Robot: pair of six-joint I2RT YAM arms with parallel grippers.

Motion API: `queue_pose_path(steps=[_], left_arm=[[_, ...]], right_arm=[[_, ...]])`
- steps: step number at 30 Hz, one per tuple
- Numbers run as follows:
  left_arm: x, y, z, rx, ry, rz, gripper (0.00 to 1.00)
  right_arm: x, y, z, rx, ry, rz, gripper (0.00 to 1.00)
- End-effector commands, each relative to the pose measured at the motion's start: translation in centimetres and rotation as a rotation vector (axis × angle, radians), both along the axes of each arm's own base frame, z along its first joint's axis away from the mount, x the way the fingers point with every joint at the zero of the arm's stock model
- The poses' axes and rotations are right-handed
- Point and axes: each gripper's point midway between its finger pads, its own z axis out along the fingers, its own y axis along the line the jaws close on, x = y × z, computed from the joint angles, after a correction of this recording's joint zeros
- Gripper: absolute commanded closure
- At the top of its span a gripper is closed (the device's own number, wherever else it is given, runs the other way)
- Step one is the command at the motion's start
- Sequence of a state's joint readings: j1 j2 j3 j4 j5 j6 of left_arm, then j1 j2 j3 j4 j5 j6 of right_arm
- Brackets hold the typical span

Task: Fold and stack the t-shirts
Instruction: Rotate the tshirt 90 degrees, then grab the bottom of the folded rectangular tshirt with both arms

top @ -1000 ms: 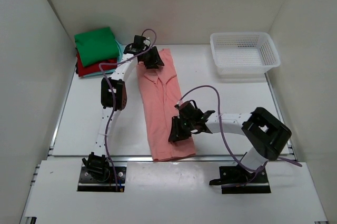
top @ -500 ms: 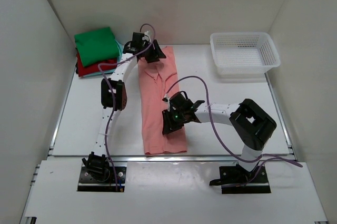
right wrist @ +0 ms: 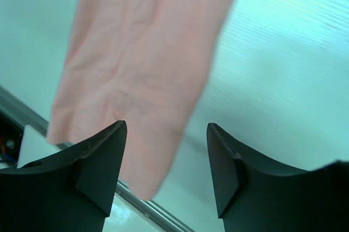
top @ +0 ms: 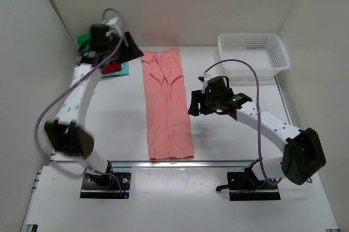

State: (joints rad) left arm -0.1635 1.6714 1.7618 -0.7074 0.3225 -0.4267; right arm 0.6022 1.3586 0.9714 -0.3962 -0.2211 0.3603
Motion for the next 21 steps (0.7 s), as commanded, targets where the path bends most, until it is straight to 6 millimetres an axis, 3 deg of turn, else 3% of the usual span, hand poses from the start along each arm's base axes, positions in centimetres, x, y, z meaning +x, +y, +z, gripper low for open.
queue_pose_path(steps=[1, 2, 4, 5, 7, 8, 10, 11, 14, 16, 18, 21], left_arm=[[-7.8, 5.3, -0.4, 0.098, -0.005, 0.156, 0.31], [-9.8, 4.8, -0.4, 0.126, -0.032, 0.138, 0.3], [-13.3, 3.9, -6.0, 0.14, 0.081, 0.087, 0.28], [-14.6, 3.7, -6.5, 0.113, 0.091, 0.087, 0.28], [-18.4, 2.7, -12.2, 0.057, 0.238, 0.05, 0.3], [-19.3, 2.2, -12.3, 0.019, 0.228, 0.052, 0.3], [-22.6, 1.1, -16.5, -0.007, 0.319, 0.031, 0.29], [-23.8, 0.1, -17.0, -0.037, 0.336, 0.011, 0.29], [-29.0, -1.2, -22.2, 0.003, 0.541, -0.062, 0.3], [-30.7, -2.0, -23.2, 0.034, 0.587, -0.102, 0.29], [-31.0, -3.1, -23.0, -0.01, 0.58, -0.103, 0.29], [-31.6, -3.3, -23.9, -0.063, 0.599, -0.091, 0.27]], right_arm=[[-1.0, -4.0, -1.4, -0.083, 0.02, -0.03, 0.41], [-1.5, -4.6, -2.3, -0.097, 0.045, -0.035, 0.41], [-2.1, -5.4, -2.8, -0.092, 0.072, -0.049, 0.41], [-2.5, -5.6, -3.5, -0.092, 0.091, -0.06, 0.39], [-3.3, -5.1, -4.1, -0.096, 0.114, -0.048, 0.42], [-3.8, -5.2, -4.5, -0.102, 0.136, -0.068, 0.43], [-5.4, -4.2, -5.6, -0.107, 0.184, -0.057, 0.43], [-6.3, -3.8, -6.1, -0.104, 0.212, -0.056, 0.44], [-8.9, -2.5, -7.5, -0.116, 0.284, -0.052, 0.4], [-10.8, -1.7, -8.2, -0.098, 0.335, -0.031, 0.4], [-12.3, -1.3, -8.6, -0.079, 0.376, -0.023, 0.4], [-13.8, -0.7, -9.7, -0.062, 0.417, 0.003, 0.41]])
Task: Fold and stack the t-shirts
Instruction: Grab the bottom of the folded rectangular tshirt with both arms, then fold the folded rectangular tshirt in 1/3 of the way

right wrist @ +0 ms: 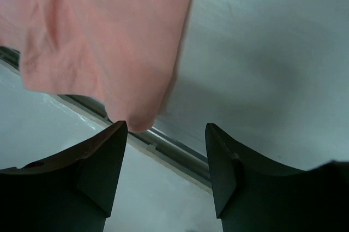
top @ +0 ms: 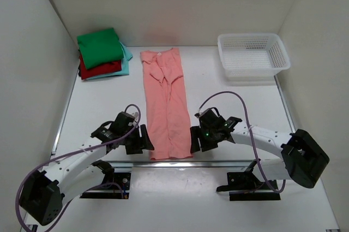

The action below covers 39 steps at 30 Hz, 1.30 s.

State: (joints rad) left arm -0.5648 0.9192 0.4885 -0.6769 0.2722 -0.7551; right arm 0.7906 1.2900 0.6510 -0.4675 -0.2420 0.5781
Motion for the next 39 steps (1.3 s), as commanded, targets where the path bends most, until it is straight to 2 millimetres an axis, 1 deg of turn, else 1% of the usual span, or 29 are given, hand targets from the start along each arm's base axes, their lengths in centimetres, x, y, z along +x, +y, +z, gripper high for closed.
queue_pose_path(steps=[1, 4, 7, 8, 11, 12, 13, 14, 15, 18, 19, 20, 22, 23, 24, 25, 27, 28, 29, 30, 31, 32, 33, 34, 35, 36, 37, 38, 39], left_arm=[[0.0, -1.1, 0.0, -0.085, 0.01, 0.065, 0.27], [-0.7, -1.6, -0.9, -0.084, 0.038, 0.057, 0.27], [-0.8, -2.0, -1.6, -0.074, 0.045, 0.048, 0.27], [-0.4, -2.2, -1.3, -0.077, 0.031, 0.052, 0.29], [-0.8, -2.3, -2.5, -0.015, 0.074, 0.017, 0.29], [-0.8, -2.6, -2.5, -0.016, 0.071, 0.002, 0.36], [-0.9, -2.7, -2.8, -0.016, 0.085, 0.001, 0.46], [-0.9, -3.0, -2.7, -0.023, 0.085, -0.004, 0.95], [-1.0, -3.1, -2.8, -0.022, 0.088, -0.007, 1.0], [-3.0, -2.6, -2.9, 0.005, 0.14, -0.055, 1.0], [-4.1, -1.9, -3.5, 0.03, 0.177, -0.06, 1.0], [-4.4, -1.9, -3.0, 0.009, 0.178, -0.064, 1.0], [-5.3, -1.3, -3.0, -0.003, 0.203, -0.044, 1.0], [-5.6, -1.0, -2.6, -0.018, 0.21, -0.024, 1.0], [-5.1, -1.0, -2.0, -0.042, 0.18, -0.019, 1.0], [-4.6, -0.9, -1.4, -0.05, 0.181, 0.011, 1.0], [-3.3, -0.8, 0.0, -0.079, 0.152, 0.038, 1.0], [-2.2, -0.8, 0.9, -0.098, 0.138, 0.065, 1.0], [-0.6, -0.7, 1.6, -0.119, 0.122, 0.095, 1.0], [-0.2, -0.8, 1.7, -0.122, 0.126, 0.076, 1.0], [1.3, -0.6, 1.7, -0.118, 0.127, 0.097, 1.0], [3.5, -0.5, 2.7, -0.13, 0.079, 0.134, 1.0], [5.0, -0.4, 2.5, -0.123, 0.063, 0.148, 1.0], [7.1, -0.8, 2.9, -0.131, 0.029, 0.153, 1.0], [9.0, -0.8, 3.8, -0.141, -0.003, 0.168, 1.0], [10.4, -0.6, 3.2, -0.132, -0.001, 0.184, 1.0], [12.4, -0.6, 3.4, -0.124, -0.013, 0.19, 1.0], [14.3, -0.8, 4.0, -0.118, -0.039, 0.185, 1.0], [15.9, -0.7, 4.6, -0.115, -0.068, 0.194, 1.0]], right_arm=[[-0.7, 1.6, 0.2, 0.083, 0.043, -0.032, 0.44], [-1.8, 1.6, -0.9, 0.074, 0.081, -0.02, 0.47], [-2.1, 2.5, -0.7, 0.11, 0.09, -0.005, 0.49], [-2.2, 2.4, -0.9, 0.1, 0.095, 0.001, 0.51], [-2.3, 3.1, -0.9, 0.11, 0.098, 0.013, 0.52], [-2.4, 3.1, -1.1, 0.106, 0.107, 0.026, 0.54], [-2.5, 3.2, -1.0, 0.113, 0.108, 0.032, 0.61], [-3.0, 3.2, -1.1, 0.113, 0.123, 0.044, 0.83], [-3.1, 3.1, -1.2, 0.106, 0.121, 0.053, 1.0], [-4.8, 2.8, -0.6, 0.096, 0.169, 0.107, 1.0], [-5.3, 2.7, -0.3, 0.099, 0.17, 0.123, 1.0], [-6.1, 2.3, -0.3, 0.091, 0.199, 0.129, 1.0], [-7.2, 2.0, 0.4, 0.116, 0.232, 0.157, 1.0], [-7.4, 1.9, 0.6, 0.12, 0.237, 0.169, 1.0], [-7.8, 1.4, 0.6, 0.116, 0.265, 0.167, 1.0], [-7.4, 1.2, 1.2, 0.114, 0.251, 0.174, 1.0], [-6.2, 1.9, 3.0, 0.148, 0.235, 0.181, 1.0], [-5.8, 1.5, 3.2, 0.147, 0.236, 0.19, 1.0], [-4.1, 1.8, 4.0, 0.167, 0.201, 0.186, 1.0], [-3.0, 2.3, 5.0, 0.186, 0.183, 0.19, 1.0], [-1.1, 2.0, 5.3, 0.186, 0.174, 0.171, 0.99], [0.7, 1.8, 5.1, 0.186, 0.154, 0.169, 1.0], [2.3, 2.2, 5.4, 0.184, 0.133, 0.188, 1.0], [4.7, 2.4, 6.5, 0.199, 0.087, 0.167, 1.0], [6.5, 1.8, 5.9, 0.177, 0.079, 0.151, 1.0], [8.9, 2.0, 6.2, 0.184, 0.062, 0.14, 1.0], [11.0, 2.4, 7.6, 0.195, 0.013, 0.128, 1.0], [12.4, 1.8, 6.8, 0.178, 0.023, 0.101, 1.0], [14.8, 2.0, 7.5, 0.19, -0.012, 0.082, 1.0]])
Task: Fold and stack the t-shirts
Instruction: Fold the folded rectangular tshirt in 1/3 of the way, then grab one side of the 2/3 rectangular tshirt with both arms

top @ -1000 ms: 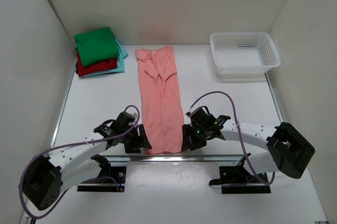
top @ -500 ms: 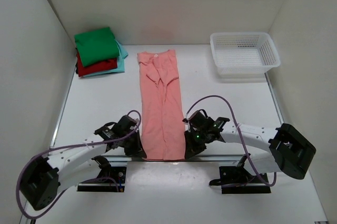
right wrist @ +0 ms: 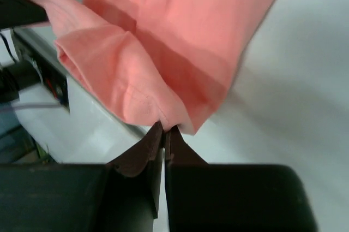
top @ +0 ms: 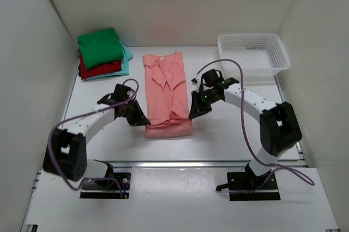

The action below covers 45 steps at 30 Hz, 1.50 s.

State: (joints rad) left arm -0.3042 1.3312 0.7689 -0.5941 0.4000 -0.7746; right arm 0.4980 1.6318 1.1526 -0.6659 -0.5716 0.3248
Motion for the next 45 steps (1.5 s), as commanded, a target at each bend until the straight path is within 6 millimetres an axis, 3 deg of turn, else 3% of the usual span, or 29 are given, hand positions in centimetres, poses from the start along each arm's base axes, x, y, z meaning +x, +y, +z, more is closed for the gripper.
queue_pose_path(steps=[1, 3, 4, 6, 7, 9, 13, 14, 15, 18, 19, 22, 24, 25, 26, 27, 28, 29, 30, 31, 32, 34, 35, 36, 38, 39, 40, 45], left_arm=[[6.7, -0.4, 2.2, -0.006, -0.178, -0.017, 1.0], [9.3, 0.1, 2.6, -0.009, -0.208, 0.013, 1.0], [9.9, 0.1, 1.9, -0.008, -0.2, 0.017, 1.0], [12.1, 0.7, 2.1, -0.01, -0.225, 0.046, 0.98], [12.8, 1.1, 1.6, -0.004, -0.219, 0.057, 0.99], [14.5, 1.3, 1.7, 0.002, -0.234, 0.061, 0.98], [17.0, 1.4, 1.4, 0.001, -0.242, 0.066, 0.97], [17.3, 1.1, 0.9, -0.004, -0.238, 0.065, 0.95], [17.8, 1.0, 0.6, -0.013, -0.232, 0.066, 0.85], [19.5, 0.9, 0.8, -0.037, -0.25, 0.078, 0.62], [20.2, 1.2, 1.0, -0.033, -0.265, 0.091, 0.55], [21.6, 2.5, 1.8, -0.029, -0.308, 0.169, 0.44], [22.4, 3.6, 3.8, -0.032, -0.376, 0.238, 0.4], [22.0, 3.8, 3.6, -0.032, -0.372, 0.24, 0.39], [21.6, 4.4, 3.6, -0.021, -0.366, 0.252, 0.39], [20.9, 4.6, 3.8, -0.01, -0.358, 0.239, 0.38], [19.7, 4.4, 3.5, 0.004, -0.349, 0.214, 0.38], [18.3, 4.2, 2.8, 0.017, -0.32, 0.201, 0.39], [17.3, 4.0, 2.8, 0.026, -0.322, 0.183, 0.39], [15.5, 3.8, 2.1, 0.026, -0.297, 0.176, 0.38], [13.6, 3.4, 0.6, 0.032, -0.261, 0.167, 0.39], [11.0, 2.9, 0.1, 0.038, -0.263, 0.162, 0.39], [9.1, 2.6, -1.3, 0.045, -0.227, 0.152, 0.39], [7.8, 2.3, -1.9, 0.05, -0.223, 0.157, 0.39], [6.3, 1.2, -2.2, 0.058, -0.245, 0.145, 0.39], [5.5, 1.3, -2.9, 0.065, -0.228, 0.156, 0.39], [5.1, 1.0, -3.3, 0.072, -0.232, 0.158, 0.39], [5.1, 1.2, -4.5, 0.08, -0.231, 0.21, 0.38]], right_arm=[[5.2, -0.8, 1.3, 0.0, -0.099, 0.002, 1.0], [8.0, -1.1, 0.6, -0.002, -0.106, -0.025, 1.0], [9.0, -0.9, 1.3, 0.006, -0.136, -0.022, 0.99], [10.7, -1.6, -0.5, -0.027, -0.118, -0.033, 1.0], [11.5, -1.1, 0.0, -0.021, -0.146, -0.019, 1.0], [13.0, -1.6, -1.2, -0.033, -0.133, -0.029, 1.0], [16.0, -1.1, -1.7, -0.037, -0.159, -0.021, 1.0], [16.9, -0.9, -1.3, -0.032, -0.177, -0.023, 1.0], [17.3, -0.9, -1.9, -0.032, -0.165, -0.022, 1.0], [19.5, -0.5, -1.8, -0.028, -0.199, -0.034, 0.89], [20.8, -0.2, -0.9, -0.02, -0.241, -0.049, 0.84], [24.0, -0.6, 1.1, -0.039, -0.348, -0.138, 0.69], [24.7, -1.6, 2.9, -0.056, -0.405, -0.227, 0.57], [25.3, -2.3, 3.4, -0.07, -0.442, -0.265, 0.47], [24.9, -2.6, 4.2, -0.06, -0.453, -0.302, 0.42], [23.9, -3.4, 3.0, -0.09, -0.424, -0.334, 0.4], [23.4, -3.7, 4.0, -0.089, -0.451, -0.352, 0.41], [21.8, -3.6, 3.9, -0.083, -0.439, -0.363, 0.46], [20.1, -4.3, 1.7, -0.1, -0.386, -0.371, 0.47], [19.3, -4.4, 2.6, -0.074, -0.401, -0.374, 0.48], [17.3, -4.2, 1.4, -0.067, -0.366, -0.371, 0.48], [13.3, -4.0, -1.5, -0.078, -0.291, -0.347, 0.48], [12.6, -3.7, -1.0, -0.051, -0.295, -0.348, 0.48], [11.0, -3.6, -2.2, -0.045, -0.253, -0.343, 0.46], [8.1, -2.7, -3.9, -0.002, -0.176, -0.336, 0.46], [8.0, -2.1, -3.3, 0.042, -0.183, -0.335, 0.45], [6.7, -1.6, -4.2, 0.043, -0.152, -0.326, 0.46], [5.1, 0.2, -5.7, 0.077, -0.105, -0.303, 0.46]])
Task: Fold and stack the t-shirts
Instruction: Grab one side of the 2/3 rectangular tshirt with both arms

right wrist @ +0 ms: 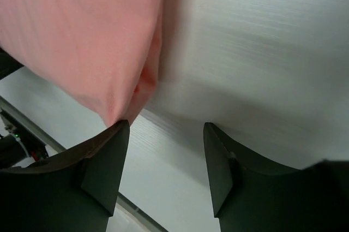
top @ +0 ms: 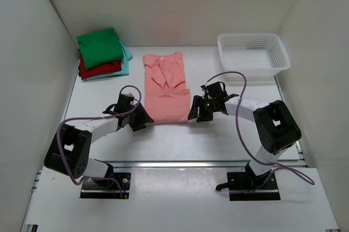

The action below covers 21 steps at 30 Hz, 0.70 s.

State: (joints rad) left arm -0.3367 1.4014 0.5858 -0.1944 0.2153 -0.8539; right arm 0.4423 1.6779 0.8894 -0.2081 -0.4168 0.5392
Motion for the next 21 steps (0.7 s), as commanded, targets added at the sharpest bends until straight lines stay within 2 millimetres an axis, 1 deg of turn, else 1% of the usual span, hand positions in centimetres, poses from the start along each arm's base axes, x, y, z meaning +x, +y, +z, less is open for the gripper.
queue_pose_path(steps=[1, 4, 6, 7, 8, 9, 10, 11, 12, 13, 14, 15, 16, 17, 18, 19, 20, 21], left_arm=[[1.7, 0.5, 0.2, -0.003, -0.077, 0.088, 0.38], [2.4, 0.2, 0.1, -0.006, -0.077, 0.101, 0.39], [2.6, 0.1, -0.4, 0.012, -0.071, 0.098, 0.4], [2.6, 0.0, -0.4, 0.014, -0.07, 0.095, 0.41], [2.6, -0.3, -0.5, 0.009, -0.07, 0.095, 0.42], [2.5, -0.5, -0.5, 0.0, -0.068, 0.097, 0.43], [2.2, -0.3, -0.8, 0.004, -0.063, 0.1, 0.44], [2.2, -0.5, -0.6, 0.0, -0.069, 0.097, 0.45], [2.1, -0.5, -0.6, -0.005, -0.07, 0.105, 0.46], [1.8, -0.3, -0.7, 0.001, -0.07, 0.105, 0.46], [1.6, -0.3, -0.9, 0.002, -0.062, 0.11, 0.47], [1.4, -0.2, -0.8, -0.001, -0.063, 0.11, 0.47], [1.2, -0.1, -0.6, -0.001, -0.07, 0.115, 0.48], [1.0, 0.1, -0.8, 0.004, -0.063, 0.12, 0.52], [1.0, 0.3, -0.5, 0.0, -0.073, 0.124, 0.55], [0.7, 0.4, -0.6, 0.006, -0.074, 0.128, 0.57], [0.6, 0.8, -0.5, 0.007, -0.079, 0.14, 0.57], [0.4, 1.0, -0.7, 0.015, -0.072, 0.145, 0.58]], right_arm=[[0.9, 2.3, 1.0, 0.091, -0.049, -0.004, 0.46], [1.1, 2.8, 0.4, 0.109, -0.039, -0.008, 0.47], [1.3, 3.1, 0.5, 0.12, -0.039, -0.006, 0.47], [1.0, 2.7, 0.1, 0.103, -0.017, -0.015, 0.48], [1.0, 2.8, 0.6, 0.102, -0.03, -0.021, 0.48], [0.9, 2.1, 0.4, 0.068, -0.022, -0.049, 0.48], [0.9, 1.8, 0.9, 0.053, -0.041, -0.076, 0.47], [0.7, 1.2, 1.5, 0.055, -0.044, -0.11, 0.47], [0.5, 0.7, 1.4, 0.056, -0.047, -0.131, 0.46], [0.7, 0.5, 2.3, 0.071, -0.068, -0.165, 0.46], [0.5, -0.3, 2.7, 0.082, -0.073, -0.194, 0.45], [0.2, -0.6, 2.4, 0.081, -0.073, -0.205, 0.44], [0.4, -0.8, 2.9, 0.105, -0.089, -0.217, 0.42], [0.6, -0.7, 3.3, 0.132, -0.094, -0.216, 0.42], [0.2, -0.4, 3.1, 0.139, -0.073, -0.215, 0.41], [0.7, -0.2, 3.5, 0.167, -0.088, -0.213, 0.41], [0.6, 0.4, 3.8, 0.185, -0.091, -0.193, 0.41], [0.3, 0.8, 3.1, 0.182, -0.069, -0.185, 0.4]])
